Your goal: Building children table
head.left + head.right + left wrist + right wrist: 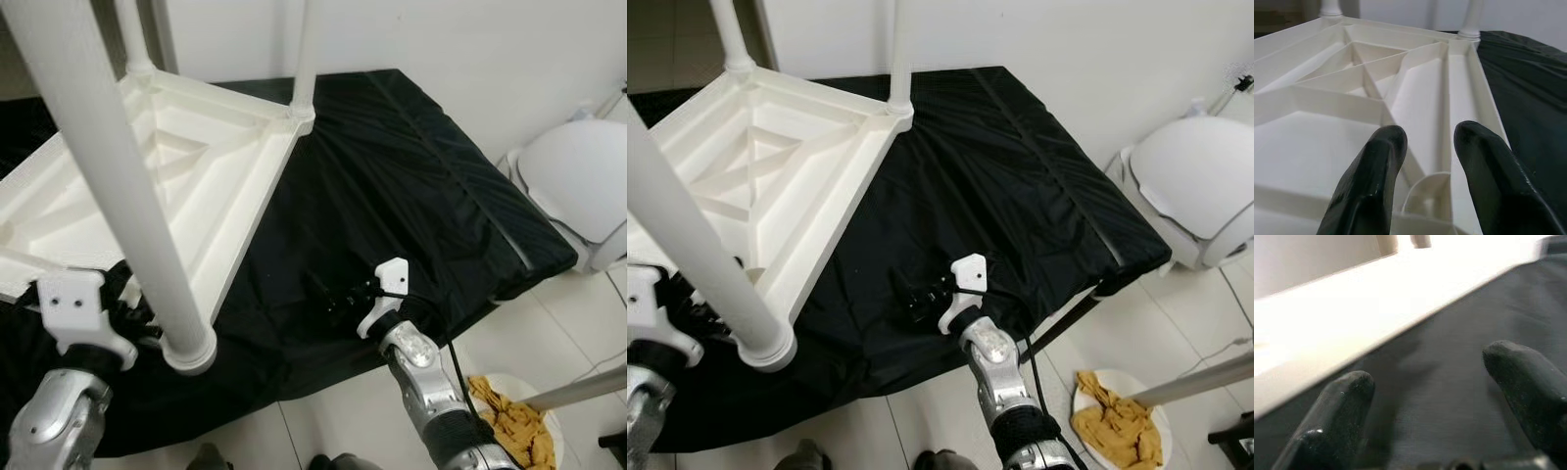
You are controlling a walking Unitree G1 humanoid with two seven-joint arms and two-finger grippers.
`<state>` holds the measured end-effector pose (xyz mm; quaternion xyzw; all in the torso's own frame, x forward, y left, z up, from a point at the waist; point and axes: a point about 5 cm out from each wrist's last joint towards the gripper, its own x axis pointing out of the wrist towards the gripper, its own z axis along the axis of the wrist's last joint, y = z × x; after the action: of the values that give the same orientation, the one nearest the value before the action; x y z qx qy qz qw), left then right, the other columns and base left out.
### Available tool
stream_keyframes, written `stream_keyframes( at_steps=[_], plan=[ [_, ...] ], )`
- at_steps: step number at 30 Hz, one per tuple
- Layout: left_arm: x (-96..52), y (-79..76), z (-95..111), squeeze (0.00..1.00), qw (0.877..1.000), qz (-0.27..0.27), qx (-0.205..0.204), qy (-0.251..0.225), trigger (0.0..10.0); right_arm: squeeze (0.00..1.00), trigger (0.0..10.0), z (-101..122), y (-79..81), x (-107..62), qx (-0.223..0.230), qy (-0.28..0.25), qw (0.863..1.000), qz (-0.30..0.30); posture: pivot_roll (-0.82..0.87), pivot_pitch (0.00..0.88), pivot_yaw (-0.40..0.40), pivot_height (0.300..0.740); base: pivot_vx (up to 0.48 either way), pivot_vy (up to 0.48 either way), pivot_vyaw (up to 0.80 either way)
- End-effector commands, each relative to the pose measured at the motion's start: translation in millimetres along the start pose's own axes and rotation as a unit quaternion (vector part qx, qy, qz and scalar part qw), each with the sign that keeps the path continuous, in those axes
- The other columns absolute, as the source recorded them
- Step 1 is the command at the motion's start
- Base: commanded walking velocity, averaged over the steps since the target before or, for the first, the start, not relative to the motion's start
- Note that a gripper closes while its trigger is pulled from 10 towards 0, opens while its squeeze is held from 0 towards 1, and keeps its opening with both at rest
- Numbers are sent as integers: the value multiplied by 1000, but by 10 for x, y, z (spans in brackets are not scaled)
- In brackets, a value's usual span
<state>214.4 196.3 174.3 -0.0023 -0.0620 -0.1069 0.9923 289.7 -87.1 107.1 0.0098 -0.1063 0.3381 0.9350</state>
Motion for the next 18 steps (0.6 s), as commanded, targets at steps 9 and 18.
stream_keyframes(
  at_steps=[9,18],
  plan=[
    [268,-327,-90,0,998,-57,-17,12,10000,0,10000,203,193,-104,19,30,985,171,101,101,-58,740,0,0,0],
    [438,-474,-101,0,996,-92,-12,5,10000,0,10000,362,279,-25,17,40,971,236,108,106,-95,740,0,0,0]
  ],
)
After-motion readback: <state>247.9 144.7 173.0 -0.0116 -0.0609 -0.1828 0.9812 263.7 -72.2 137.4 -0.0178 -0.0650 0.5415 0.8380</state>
